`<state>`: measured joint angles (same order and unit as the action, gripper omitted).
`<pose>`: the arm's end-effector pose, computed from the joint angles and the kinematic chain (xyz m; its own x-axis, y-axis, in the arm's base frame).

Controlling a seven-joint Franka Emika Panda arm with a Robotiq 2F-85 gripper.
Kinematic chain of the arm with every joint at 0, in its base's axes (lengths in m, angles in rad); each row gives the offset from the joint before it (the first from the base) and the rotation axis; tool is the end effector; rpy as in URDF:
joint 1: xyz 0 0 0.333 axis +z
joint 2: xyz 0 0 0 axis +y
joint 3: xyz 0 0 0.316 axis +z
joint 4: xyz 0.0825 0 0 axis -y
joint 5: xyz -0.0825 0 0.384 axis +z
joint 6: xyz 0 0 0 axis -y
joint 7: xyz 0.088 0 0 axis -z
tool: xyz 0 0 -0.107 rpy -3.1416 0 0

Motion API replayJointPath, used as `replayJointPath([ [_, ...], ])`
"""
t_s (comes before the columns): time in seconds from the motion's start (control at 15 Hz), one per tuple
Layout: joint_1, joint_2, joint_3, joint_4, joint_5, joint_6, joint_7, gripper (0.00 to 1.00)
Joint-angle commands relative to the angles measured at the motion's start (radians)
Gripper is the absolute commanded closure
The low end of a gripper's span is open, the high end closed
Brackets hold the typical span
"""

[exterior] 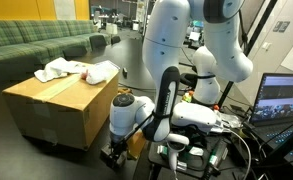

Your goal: Put the objects on the box onto the table and the objects on the table on to the box

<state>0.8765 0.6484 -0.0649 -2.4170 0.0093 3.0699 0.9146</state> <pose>0.3187 0.3275 0.0525 0.9946 -0.0985 0.0340 -0.0992 -0.9949 0.0188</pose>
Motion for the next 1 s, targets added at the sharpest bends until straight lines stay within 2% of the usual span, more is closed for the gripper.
replayJointPath([
  [0.0, -0.063, 0.035, 0.047, -0.002, 0.064, 0.07, -0.082, 0.0],
  [0.4, -0.164, 0.069, 0.127, 0.005, 0.13, 0.116, -0.184, 0.0],
  [0.47, -0.175, 0.068, 0.136, 0.004, 0.138, 0.118, -0.2, 0.04],
  [0.6, -0.187, 0.066, 0.147, 0.007, 0.148, 0.12, -0.228, 0.29],
  [0.67, -0.191, 0.066, 0.151, 0.009, 0.154, 0.121, -0.24, 0.29],
  [0.73, -0.192, 0.065, 0.153, 0.011, 0.158, 0.12, -0.253, 0.36],
  [0.93, -0.197, 0.059, 0.16, 0.016, 0.168, 0.114, -0.286, 0.62],
])
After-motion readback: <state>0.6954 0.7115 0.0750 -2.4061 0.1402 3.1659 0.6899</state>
